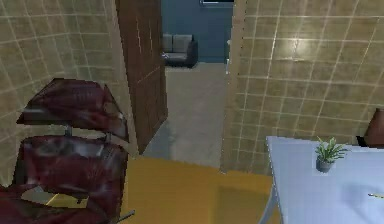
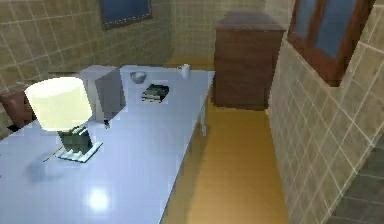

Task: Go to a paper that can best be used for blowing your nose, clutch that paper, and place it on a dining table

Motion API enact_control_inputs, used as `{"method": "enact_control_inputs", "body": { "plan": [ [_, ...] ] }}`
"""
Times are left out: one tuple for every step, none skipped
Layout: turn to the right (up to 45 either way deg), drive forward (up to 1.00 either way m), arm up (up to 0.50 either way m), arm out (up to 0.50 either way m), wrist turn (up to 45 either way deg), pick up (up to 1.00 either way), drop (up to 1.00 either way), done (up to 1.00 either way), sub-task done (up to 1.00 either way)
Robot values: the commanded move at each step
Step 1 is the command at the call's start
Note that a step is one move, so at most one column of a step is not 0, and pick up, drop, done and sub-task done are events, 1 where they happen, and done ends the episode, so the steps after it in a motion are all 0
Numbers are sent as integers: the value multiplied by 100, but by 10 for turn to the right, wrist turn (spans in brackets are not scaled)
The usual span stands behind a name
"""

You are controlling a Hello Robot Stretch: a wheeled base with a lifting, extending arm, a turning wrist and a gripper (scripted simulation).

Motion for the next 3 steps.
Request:
{"method": "enact_control_inputs", "body": {
  "plan": [
    [0, 100, 0, 0, 0, 0, 0, 0, 0],
    [180, 0, 0, 0, 0, 0, 0, 0, 0],
    [0, 5, 0, 0, 0, 0, 0, 0, 0]
  ]
}}
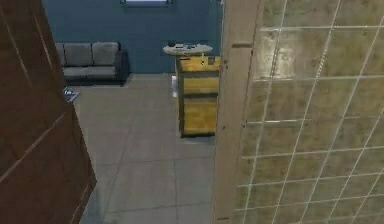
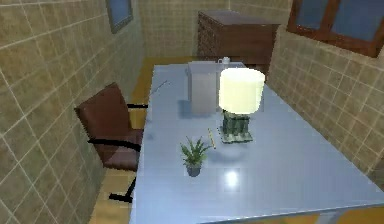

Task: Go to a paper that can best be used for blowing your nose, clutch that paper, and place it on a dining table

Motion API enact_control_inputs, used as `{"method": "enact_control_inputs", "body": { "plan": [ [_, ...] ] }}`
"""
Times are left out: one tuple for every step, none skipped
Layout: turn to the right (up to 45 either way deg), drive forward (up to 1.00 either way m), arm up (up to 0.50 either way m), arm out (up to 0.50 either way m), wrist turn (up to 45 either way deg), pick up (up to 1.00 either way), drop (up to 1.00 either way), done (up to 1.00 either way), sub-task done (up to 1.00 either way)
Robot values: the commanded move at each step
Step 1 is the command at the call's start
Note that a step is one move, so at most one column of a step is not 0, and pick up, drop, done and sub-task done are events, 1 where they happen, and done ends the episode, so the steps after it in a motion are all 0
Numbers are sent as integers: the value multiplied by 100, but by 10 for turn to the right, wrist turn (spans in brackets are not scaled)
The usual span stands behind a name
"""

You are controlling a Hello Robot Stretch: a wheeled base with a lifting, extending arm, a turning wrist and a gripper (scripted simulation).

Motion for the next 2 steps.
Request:
{"method": "enact_control_inputs", "body": {
  "plan": [
    [-420, 0, 0, 0, 0, 0, 0, 0, 0],
    [0, 60, 0, 0, 0, 0, 0, 0, 0]
  ]
}}
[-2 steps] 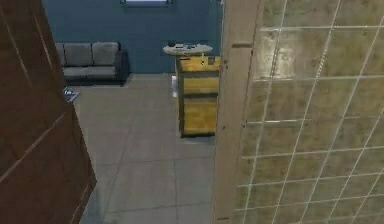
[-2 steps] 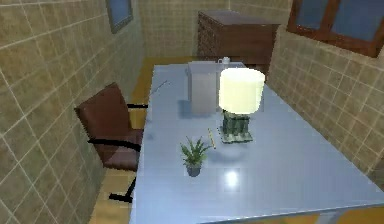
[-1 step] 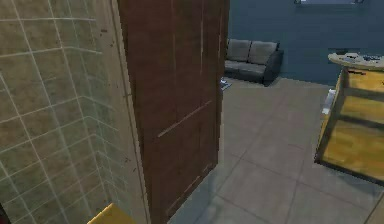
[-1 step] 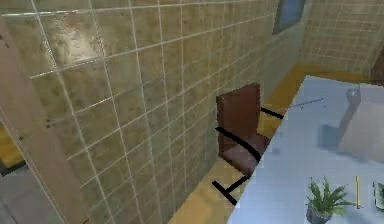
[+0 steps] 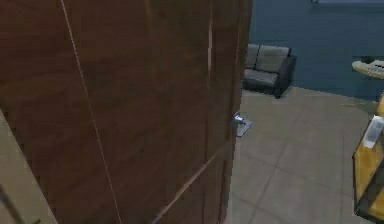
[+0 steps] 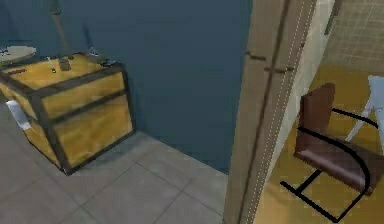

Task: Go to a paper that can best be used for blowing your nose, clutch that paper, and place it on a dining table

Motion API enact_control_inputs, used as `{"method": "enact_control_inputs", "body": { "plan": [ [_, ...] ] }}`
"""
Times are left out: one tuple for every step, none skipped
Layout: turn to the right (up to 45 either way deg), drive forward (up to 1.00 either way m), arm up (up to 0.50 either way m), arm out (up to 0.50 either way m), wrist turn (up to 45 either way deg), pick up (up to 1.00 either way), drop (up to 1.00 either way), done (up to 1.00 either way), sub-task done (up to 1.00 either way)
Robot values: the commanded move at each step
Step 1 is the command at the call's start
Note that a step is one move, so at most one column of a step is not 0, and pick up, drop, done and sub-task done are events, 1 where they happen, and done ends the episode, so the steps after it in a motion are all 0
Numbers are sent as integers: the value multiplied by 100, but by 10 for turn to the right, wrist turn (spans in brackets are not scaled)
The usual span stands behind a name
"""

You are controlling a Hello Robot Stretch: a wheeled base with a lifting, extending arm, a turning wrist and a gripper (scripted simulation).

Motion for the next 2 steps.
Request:
{"method": "enact_control_inputs", "body": {
  "plan": [
    [450, 0, 0, 0, 0, 0, 0, 0, 0],
    [300, 0, 0, 0, 0, 0, 0, 0, 0]
  ]
}}
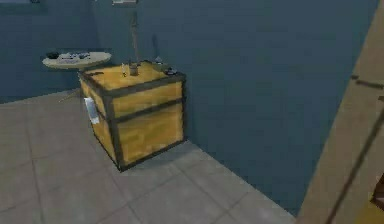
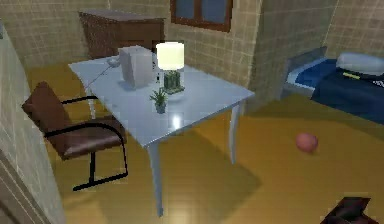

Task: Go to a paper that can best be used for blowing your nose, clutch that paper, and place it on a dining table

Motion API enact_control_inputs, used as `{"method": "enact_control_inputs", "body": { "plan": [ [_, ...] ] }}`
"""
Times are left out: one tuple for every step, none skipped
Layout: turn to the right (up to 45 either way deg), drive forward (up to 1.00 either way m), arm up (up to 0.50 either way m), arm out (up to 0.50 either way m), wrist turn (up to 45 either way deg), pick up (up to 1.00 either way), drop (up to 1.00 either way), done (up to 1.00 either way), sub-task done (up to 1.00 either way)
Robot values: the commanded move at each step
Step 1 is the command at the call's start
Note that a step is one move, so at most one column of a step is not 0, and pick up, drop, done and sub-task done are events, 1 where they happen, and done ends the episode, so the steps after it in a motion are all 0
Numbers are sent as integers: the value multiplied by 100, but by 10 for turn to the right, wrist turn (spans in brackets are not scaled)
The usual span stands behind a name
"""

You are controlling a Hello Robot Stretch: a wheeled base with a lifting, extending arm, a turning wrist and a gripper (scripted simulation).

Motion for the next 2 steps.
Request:
{"method": "enact_control_inputs", "body": {
  "plan": [
    [0, 60, 0, 0, 0, 0, 0, 0, 0],
    [-180, 0, 0, 0, 0, 0, 0, 0, 0]
  ]
}}
